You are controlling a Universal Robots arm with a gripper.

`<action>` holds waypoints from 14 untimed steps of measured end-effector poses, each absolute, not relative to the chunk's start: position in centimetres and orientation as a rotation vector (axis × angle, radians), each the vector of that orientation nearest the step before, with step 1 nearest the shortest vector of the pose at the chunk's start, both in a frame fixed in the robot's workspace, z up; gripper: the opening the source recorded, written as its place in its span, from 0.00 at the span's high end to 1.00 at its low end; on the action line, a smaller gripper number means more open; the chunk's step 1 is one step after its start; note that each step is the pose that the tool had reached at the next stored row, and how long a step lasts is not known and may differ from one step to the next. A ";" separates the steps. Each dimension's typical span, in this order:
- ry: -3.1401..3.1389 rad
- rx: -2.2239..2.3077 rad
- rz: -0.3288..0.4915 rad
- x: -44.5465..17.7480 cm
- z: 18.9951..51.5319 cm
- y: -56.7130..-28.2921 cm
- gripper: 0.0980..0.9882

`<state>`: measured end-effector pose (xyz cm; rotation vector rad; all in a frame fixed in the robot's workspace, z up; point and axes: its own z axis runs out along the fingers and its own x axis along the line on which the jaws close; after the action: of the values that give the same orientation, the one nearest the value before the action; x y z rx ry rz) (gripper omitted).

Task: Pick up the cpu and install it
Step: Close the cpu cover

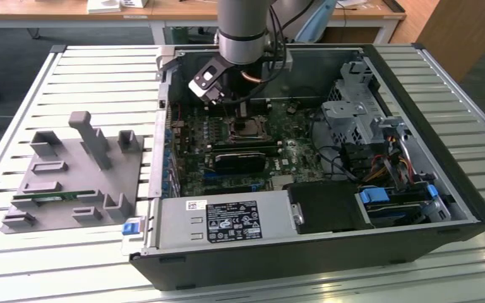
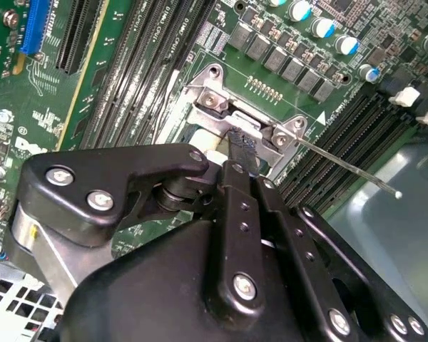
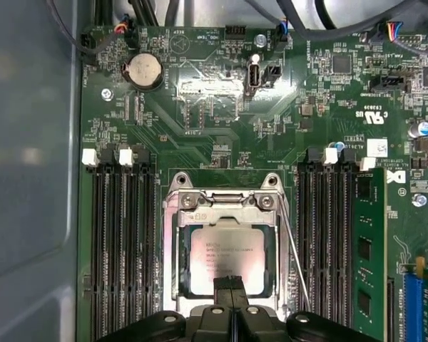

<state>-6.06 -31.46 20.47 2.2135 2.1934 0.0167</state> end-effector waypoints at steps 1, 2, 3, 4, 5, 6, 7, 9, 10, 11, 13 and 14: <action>2.193 2.214 0.017 -6.1 20.4 -31.5 0.99; 2.193 2.214 0.017 -6.1 20.3 -31.5 0.99; 2.193 2.214 0.016 -6.1 20.3 -31.5 0.99; 2.193 2.214 0.016 -6.1 20.3 -31.5 0.99; 2.193 2.214 0.016 -6.1 20.3 -31.5 0.99; 2.193 2.214 0.016 -6.1 20.3 -31.5 0.99; 2.193 2.214 0.017 -6.1 20.2 -31.5 0.99; 2.193 2.214 0.017 -6.1 20.1 -31.5 0.99; 2.193 2.214 0.016 -6.1 20.1 -31.5 0.99; 2.193 2.214 0.016 -6.1 20.1 -31.5 0.99; 2.193 2.213 0.016 -6.1 20.1 -31.5 0.99; 2.193 2.214 0.016 -6.1 20.1 -31.5 0.99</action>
<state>-6.07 -31.46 20.12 2.2135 2.1931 0.0161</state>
